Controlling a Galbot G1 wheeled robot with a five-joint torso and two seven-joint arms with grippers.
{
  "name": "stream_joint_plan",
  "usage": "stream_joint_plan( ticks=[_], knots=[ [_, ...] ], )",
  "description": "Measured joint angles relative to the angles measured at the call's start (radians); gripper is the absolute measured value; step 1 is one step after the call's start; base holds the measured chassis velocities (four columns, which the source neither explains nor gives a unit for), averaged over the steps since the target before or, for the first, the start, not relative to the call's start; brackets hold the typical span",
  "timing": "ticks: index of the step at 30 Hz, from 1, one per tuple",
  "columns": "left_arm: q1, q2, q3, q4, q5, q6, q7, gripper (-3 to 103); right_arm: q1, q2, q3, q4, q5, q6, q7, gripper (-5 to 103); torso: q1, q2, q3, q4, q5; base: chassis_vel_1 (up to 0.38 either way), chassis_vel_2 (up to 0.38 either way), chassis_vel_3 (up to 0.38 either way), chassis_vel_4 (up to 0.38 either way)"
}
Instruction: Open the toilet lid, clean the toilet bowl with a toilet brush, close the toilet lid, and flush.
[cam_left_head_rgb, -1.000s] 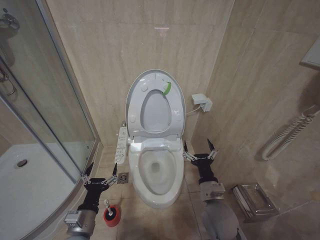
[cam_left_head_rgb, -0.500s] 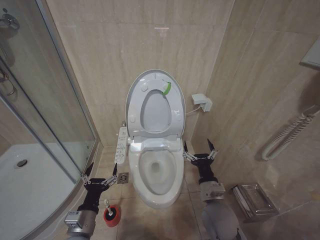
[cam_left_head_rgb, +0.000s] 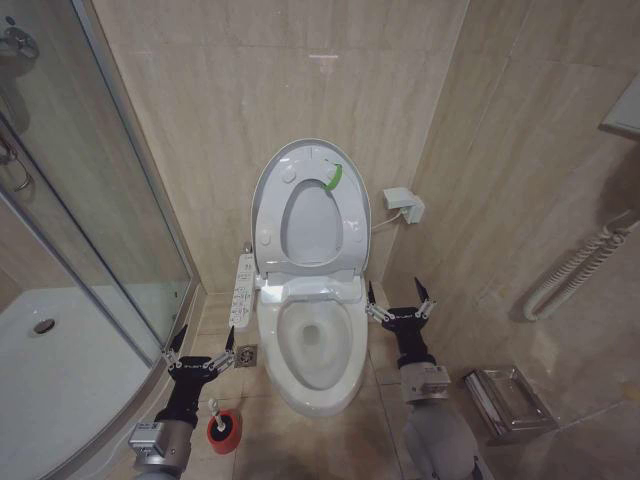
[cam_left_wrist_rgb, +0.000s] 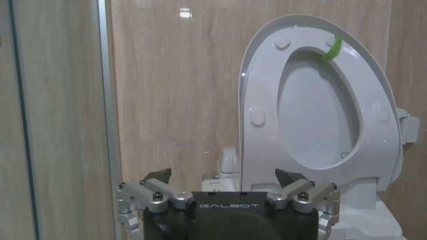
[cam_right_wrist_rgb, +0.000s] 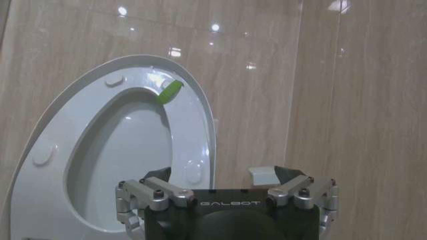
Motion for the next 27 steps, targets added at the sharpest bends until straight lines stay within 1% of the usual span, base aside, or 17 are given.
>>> stream_joint_plan(
  ticks=[27],
  knots=[
    [0.0,0.0,0.0,0.001,-0.001,0.0,0.0,100,0.0,0.0,0.0,0.0,0.0,0.0,0.0,100,0.0,0.0,0.0,0.0,0.0,0.0,0.0,0.0,0.0]
  ],
)
